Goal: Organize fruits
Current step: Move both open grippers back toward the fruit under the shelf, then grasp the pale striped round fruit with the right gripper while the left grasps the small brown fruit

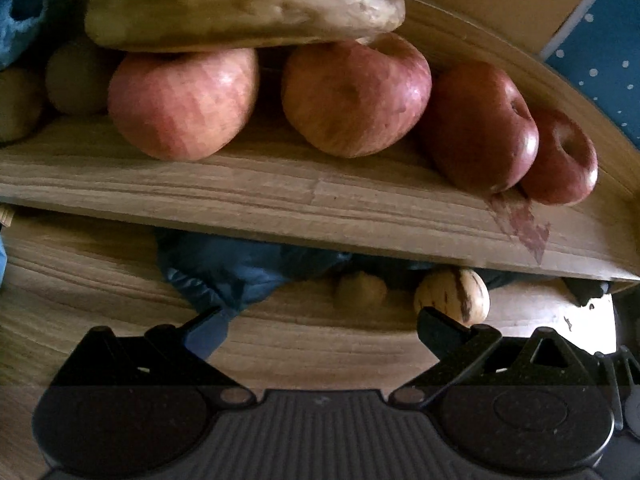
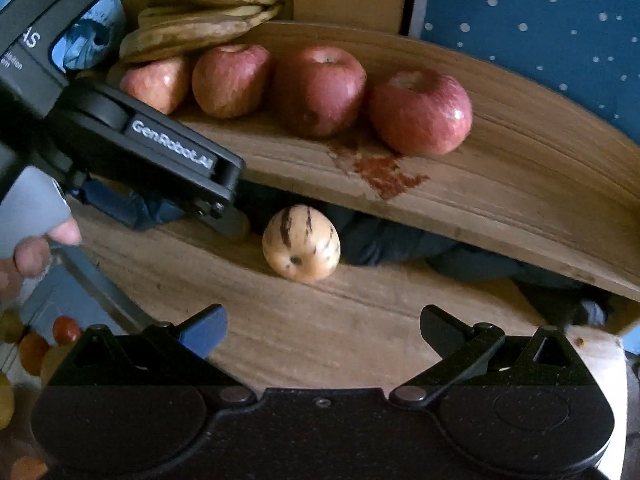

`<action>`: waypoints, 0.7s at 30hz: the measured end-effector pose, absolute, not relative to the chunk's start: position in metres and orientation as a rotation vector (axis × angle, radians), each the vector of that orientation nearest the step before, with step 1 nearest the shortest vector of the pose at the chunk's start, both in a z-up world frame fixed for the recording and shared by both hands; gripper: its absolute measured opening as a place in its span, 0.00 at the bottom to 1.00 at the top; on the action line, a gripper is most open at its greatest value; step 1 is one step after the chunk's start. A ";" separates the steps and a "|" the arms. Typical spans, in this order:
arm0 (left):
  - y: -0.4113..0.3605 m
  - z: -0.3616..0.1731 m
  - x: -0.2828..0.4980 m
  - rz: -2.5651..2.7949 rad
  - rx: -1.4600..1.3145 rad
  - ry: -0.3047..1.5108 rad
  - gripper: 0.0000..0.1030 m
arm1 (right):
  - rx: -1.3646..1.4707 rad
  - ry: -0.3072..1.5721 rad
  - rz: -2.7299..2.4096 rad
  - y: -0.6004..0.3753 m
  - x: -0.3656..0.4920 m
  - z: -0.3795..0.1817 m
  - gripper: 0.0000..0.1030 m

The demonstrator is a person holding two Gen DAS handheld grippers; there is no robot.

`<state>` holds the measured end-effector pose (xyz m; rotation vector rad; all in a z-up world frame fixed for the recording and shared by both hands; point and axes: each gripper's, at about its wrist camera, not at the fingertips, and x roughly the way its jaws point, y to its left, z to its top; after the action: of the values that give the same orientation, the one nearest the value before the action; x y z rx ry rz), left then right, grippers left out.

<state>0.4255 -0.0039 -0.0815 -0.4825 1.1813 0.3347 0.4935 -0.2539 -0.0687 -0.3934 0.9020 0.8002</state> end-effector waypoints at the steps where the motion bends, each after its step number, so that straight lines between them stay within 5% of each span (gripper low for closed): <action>1: -0.004 -0.083 0.427 0.341 -0.481 1.181 0.99 | -0.385 0.903 0.810 -0.252 0.496 -0.070 0.99; 8: -0.007 -0.086 0.427 0.344 -0.497 1.158 0.97 | -0.375 0.903 0.837 -0.242 0.508 -0.080 0.88; 21: -0.023 -0.091 0.423 0.311 -0.524 1.147 0.71 | -0.397 0.903 0.901 -0.224 0.514 -0.087 0.77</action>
<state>0.4228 -0.0227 -0.0911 -0.5243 1.1467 0.3110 0.5135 -0.2242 -0.0870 -0.3975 0.9029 0.9006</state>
